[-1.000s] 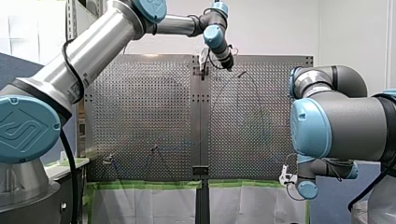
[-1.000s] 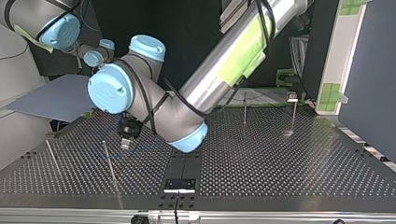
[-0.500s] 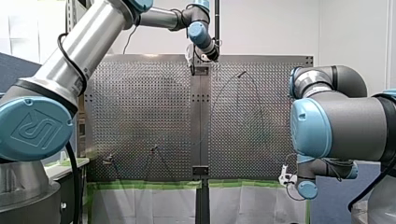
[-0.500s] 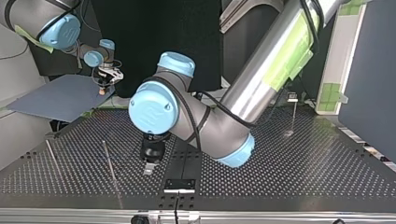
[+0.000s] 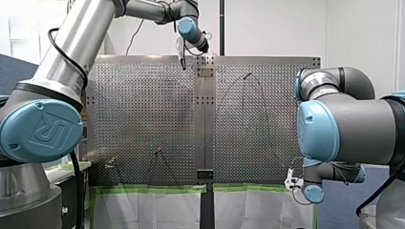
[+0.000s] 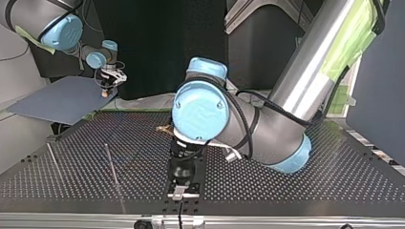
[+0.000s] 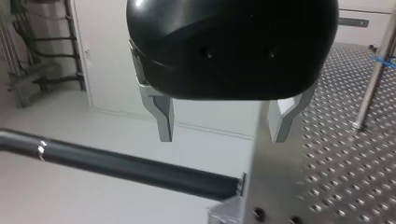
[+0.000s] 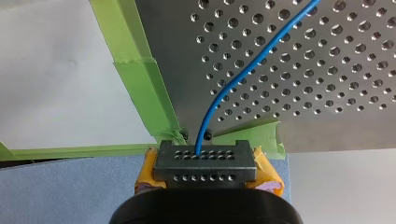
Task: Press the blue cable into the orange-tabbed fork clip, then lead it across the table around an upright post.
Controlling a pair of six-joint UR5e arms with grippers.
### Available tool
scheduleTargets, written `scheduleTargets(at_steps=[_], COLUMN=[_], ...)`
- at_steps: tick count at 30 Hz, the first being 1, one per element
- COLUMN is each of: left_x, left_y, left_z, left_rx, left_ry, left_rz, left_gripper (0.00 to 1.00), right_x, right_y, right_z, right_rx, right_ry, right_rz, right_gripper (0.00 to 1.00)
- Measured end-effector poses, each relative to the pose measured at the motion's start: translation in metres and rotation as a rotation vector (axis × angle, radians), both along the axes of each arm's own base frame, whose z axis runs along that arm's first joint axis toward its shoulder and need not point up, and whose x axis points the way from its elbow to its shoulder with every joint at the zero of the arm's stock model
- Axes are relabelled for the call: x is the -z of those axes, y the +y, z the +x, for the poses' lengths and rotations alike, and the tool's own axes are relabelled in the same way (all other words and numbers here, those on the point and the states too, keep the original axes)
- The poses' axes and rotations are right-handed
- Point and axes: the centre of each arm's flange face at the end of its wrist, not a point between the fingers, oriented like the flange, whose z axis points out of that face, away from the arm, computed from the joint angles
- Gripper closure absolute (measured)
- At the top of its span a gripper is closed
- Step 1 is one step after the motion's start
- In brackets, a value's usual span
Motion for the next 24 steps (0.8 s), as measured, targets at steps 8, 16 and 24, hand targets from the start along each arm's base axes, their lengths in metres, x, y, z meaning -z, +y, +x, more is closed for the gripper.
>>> scheduleTargets(at_steps=[8,16,24], left_x=[-0.018,-0.033,-0.048], left_y=[-0.01,-0.02,-0.018], left_z=[-0.041,-0.086,-0.128], left_rx=[0.009,0.01,-0.011], left_ry=[-0.065,-0.111,-0.158], left_rz=[-0.016,-0.071,-0.13], left_gripper=[0.01,0.01,0.01], right_x=[0.0,0.0,0.0], right_y=[0.001,0.001,0.002], right_z=[0.002,0.005,0.006], right_rx=[-0.003,-0.01,-0.012], right_ry=[0.005,0.007,0.008], right_rz=[0.001,0.001,0.001], right_gripper=[1.0,1.0,1.0])
